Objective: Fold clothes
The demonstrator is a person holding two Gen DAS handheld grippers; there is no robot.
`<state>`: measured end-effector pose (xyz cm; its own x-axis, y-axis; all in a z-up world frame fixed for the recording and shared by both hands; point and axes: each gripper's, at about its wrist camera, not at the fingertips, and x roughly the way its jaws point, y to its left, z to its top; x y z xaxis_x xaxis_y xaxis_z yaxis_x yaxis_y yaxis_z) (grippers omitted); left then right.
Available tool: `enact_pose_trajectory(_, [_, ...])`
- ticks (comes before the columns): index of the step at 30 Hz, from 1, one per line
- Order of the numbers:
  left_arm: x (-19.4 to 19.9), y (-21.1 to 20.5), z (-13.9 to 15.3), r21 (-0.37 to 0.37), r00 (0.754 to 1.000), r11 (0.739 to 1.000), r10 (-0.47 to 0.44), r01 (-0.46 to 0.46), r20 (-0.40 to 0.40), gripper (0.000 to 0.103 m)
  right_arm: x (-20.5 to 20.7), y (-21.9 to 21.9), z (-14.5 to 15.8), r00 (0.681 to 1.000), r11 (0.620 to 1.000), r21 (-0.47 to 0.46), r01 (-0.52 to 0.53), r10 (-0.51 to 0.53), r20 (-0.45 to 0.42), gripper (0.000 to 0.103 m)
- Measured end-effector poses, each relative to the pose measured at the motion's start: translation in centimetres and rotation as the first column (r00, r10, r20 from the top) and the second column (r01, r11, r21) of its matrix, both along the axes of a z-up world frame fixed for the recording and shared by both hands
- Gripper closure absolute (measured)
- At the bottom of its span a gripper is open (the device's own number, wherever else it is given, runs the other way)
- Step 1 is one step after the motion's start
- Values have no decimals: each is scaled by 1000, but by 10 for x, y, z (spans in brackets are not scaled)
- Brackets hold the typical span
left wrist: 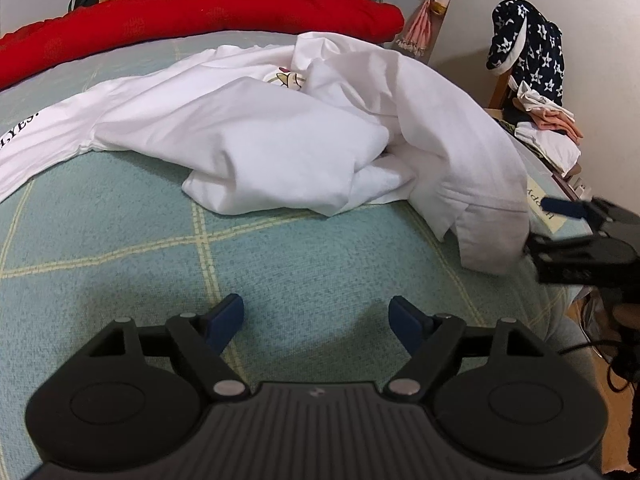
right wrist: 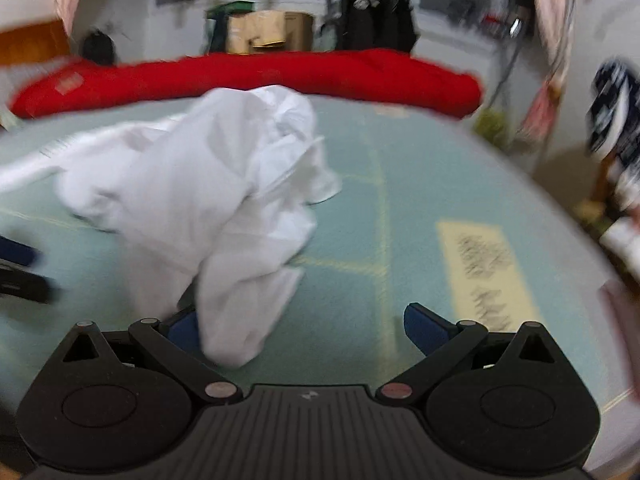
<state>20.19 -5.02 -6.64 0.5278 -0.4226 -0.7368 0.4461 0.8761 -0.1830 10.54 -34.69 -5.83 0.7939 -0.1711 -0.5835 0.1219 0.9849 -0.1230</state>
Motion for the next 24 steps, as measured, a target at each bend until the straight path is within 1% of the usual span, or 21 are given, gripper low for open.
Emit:
enact_pose_trajectory(2, [1,-1,0,2,1000,1000,1,-1,-2,23,3,0,0,999,999,-13,36,-36,24,0])
enact_pose_trajectory(4, [1,-1,0,6,1000,1000,4,-4,-2,22,10,0,-3,999,1000,1,30,-30,16,0])
enact_pose_trajectory(6, [1,-2,0,10,1000,1000,7,-7,-2,22,13,-3,-5,998,998,-25,54,-54,17,0])
enact_pose_trajectory(8, [1,-3,0,14,1000,1000,10,-10,-2,22,11,-11,-2,992,991,-58,122,-120,46,0])
enact_pose_trajectory(10, [2,-3,0,13,1000,1000,10,-10,-3,22,10,-23,1,984,983,-60,174,-170,58,0])
enact_pose_trajectory(14, [4,-3,0,11,1000,1000,14,-14,-6,20,14,-36,0,976,974,-83,212,-207,59,0])
enact_pose_trajectory(16, [4,-4,0,15,1000,1000,14,-13,-6,20,17,-38,-1,974,968,-117,221,-215,66,0])
enact_pose_trajectory(19, [5,-4,0,16,1000,1000,13,-13,-8,20,25,-44,-1,968,948,-195,250,-237,86,0])
enact_pose_trajectory(24, [5,-4,1,19,1000,1000,12,-12,-10,20,45,-77,1,955,915,-274,297,-280,100,0])
